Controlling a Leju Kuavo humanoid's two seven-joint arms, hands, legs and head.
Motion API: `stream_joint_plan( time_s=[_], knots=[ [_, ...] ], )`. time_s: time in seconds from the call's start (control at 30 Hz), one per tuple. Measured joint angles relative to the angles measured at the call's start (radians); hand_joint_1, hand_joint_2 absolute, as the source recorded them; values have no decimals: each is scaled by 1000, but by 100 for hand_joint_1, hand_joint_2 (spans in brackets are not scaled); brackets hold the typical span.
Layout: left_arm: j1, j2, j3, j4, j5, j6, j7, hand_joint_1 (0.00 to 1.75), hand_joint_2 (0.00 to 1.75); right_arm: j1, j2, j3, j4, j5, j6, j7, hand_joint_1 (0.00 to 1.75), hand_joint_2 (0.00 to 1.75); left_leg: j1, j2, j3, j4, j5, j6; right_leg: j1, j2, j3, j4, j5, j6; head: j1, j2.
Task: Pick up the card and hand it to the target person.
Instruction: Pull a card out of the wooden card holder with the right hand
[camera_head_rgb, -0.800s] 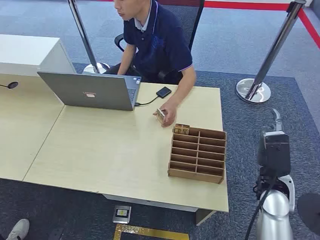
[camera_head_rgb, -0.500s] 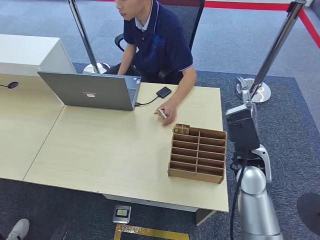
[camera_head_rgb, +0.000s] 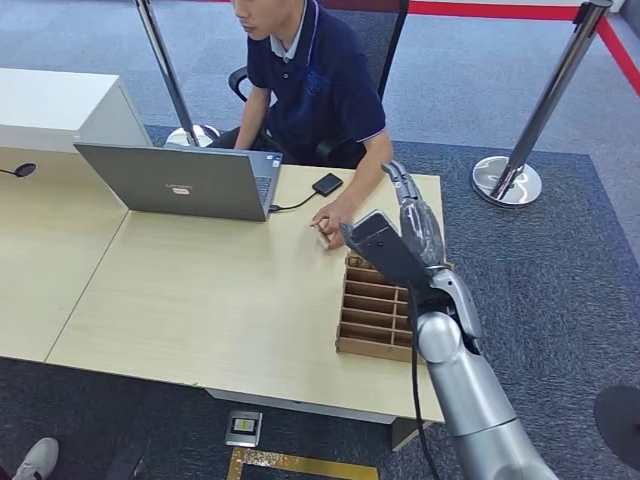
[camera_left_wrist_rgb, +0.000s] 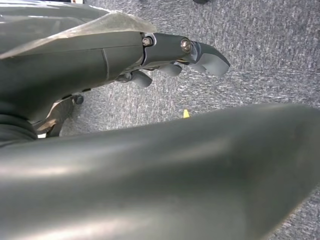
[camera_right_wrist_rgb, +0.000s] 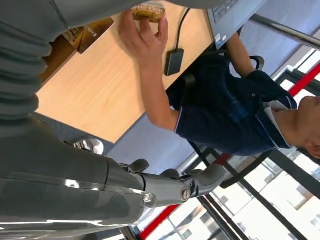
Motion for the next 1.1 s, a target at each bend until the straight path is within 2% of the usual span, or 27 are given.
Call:
stream_joint_plan(
  time_s=[0.33,0.6,0.83,1.1],
  knots=[
    [2,0,1,1,10,2,-10,0,0,-32,-24,122,61,338,-102,105,0,175,0,0,0,0,0,0,0,0,0,0,0,0,0,0],
    [3,3,6,1,14,3,-19,0,0,-91,-31,177,83,610,-98,203,0,175,0,0,0,0,0,0,0,0,0,0,1,0,0,0],
    [3,6,6,1,13,4,-20,0,0,-131,-21,187,158,628,-87,246,0,175,0,0,0,0,0,0,0,0,0,0,1,0,0,0],
    [4,8,7,1,15,5,-20,0,0,-140,3,180,260,593,-103,250,0,175,0,0,0,0,0,0,0,0,0,0,1,0,0,0]
  ],
)
